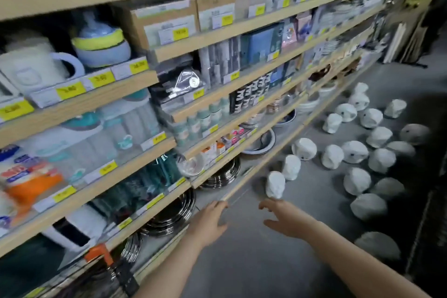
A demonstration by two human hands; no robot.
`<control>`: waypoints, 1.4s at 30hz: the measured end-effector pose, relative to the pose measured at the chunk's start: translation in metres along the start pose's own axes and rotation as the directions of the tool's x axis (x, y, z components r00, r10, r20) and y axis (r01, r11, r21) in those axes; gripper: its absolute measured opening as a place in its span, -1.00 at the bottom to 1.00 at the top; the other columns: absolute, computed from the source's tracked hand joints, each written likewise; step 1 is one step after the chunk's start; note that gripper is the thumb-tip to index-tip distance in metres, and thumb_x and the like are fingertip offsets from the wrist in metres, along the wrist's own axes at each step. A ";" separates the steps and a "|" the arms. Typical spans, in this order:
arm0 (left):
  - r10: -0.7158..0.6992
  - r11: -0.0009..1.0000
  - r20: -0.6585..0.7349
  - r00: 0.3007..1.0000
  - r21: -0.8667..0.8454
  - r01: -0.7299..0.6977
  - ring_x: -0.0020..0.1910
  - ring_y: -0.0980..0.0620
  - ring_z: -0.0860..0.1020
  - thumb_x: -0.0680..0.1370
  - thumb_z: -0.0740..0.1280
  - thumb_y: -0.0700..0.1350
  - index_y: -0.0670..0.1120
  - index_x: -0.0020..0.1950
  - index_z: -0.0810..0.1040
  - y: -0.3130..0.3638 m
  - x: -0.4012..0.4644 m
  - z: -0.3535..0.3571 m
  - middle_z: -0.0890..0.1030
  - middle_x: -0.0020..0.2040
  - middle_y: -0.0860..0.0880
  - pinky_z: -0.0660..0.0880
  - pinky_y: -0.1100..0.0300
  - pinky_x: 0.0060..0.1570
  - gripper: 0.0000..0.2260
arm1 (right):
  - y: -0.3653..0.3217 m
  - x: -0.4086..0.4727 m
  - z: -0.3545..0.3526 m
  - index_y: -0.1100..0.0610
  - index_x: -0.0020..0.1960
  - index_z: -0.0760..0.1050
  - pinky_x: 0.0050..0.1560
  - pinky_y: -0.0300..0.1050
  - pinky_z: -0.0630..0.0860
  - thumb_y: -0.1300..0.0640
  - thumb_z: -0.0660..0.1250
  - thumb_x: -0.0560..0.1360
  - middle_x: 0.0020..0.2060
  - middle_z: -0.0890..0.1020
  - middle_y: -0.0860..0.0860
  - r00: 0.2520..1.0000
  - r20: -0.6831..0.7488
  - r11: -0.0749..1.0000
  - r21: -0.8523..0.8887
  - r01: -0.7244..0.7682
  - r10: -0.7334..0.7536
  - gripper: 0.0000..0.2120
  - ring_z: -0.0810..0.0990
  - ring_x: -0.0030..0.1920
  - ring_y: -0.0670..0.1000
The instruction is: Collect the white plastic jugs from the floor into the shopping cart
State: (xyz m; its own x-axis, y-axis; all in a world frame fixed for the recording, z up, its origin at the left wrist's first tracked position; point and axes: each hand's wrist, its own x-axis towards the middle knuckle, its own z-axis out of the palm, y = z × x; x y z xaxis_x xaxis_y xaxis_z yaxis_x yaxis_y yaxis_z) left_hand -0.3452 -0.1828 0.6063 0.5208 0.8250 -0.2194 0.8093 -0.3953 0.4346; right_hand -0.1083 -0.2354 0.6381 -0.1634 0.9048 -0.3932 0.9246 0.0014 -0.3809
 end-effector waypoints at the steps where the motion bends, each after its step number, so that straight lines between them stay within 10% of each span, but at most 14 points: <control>1: 0.008 1.000 0.005 1.000 -0.011 -0.008 0.18 0.02 0.50 0.51 0.31 -0.02 0.06 0.35 0.36 0.010 0.017 0.001 0.46 0.26 0.08 0.44 0.13 0.10 -0.59 | 0.019 -0.002 -0.006 0.04 0.34 0.33 0.20 -0.06 0.41 0.02 0.26 0.54 0.24 0.45 0.04 0.999 -0.028 0.999 0.023 -0.031 0.032 -0.61 0.48 0.21 0.07; 23: 0.059 0.997 0.117 0.991 -0.065 -0.052 0.26 0.11 0.45 0.50 0.36 0.02 0.02 0.39 0.35 0.155 0.426 0.040 0.45 0.30 0.09 0.37 0.23 0.13 -0.52 | 0.368 0.151 -0.165 -0.02 0.38 0.27 0.19 -0.07 0.44 -0.01 0.27 0.53 0.33 0.38 -0.04 0.973 0.051 0.968 0.103 -0.228 0.224 -0.56 0.49 0.22 0.03; 42: -0.512 0.824 -0.156 0.844 -0.367 0.432 0.17 -0.05 0.49 0.31 0.30 0.17 0.20 0.32 0.37 0.163 0.527 0.167 0.49 0.24 -0.06 0.47 0.02 0.17 -0.44 | 0.541 0.389 -0.254 -0.04 0.45 0.22 0.35 -0.07 0.29 -0.01 0.33 0.50 0.42 0.28 -0.04 0.898 0.346 0.945 -0.078 0.317 -0.273 -0.43 0.29 0.39 0.04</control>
State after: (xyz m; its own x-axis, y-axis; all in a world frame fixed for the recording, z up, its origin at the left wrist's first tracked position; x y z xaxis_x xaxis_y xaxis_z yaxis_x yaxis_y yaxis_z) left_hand 0.1069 0.1201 0.4162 -0.0173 0.9622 -0.2718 0.7918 0.1791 0.5839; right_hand 0.4158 0.2253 0.4919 -0.5177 0.6648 -0.5386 0.8490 0.3215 -0.4193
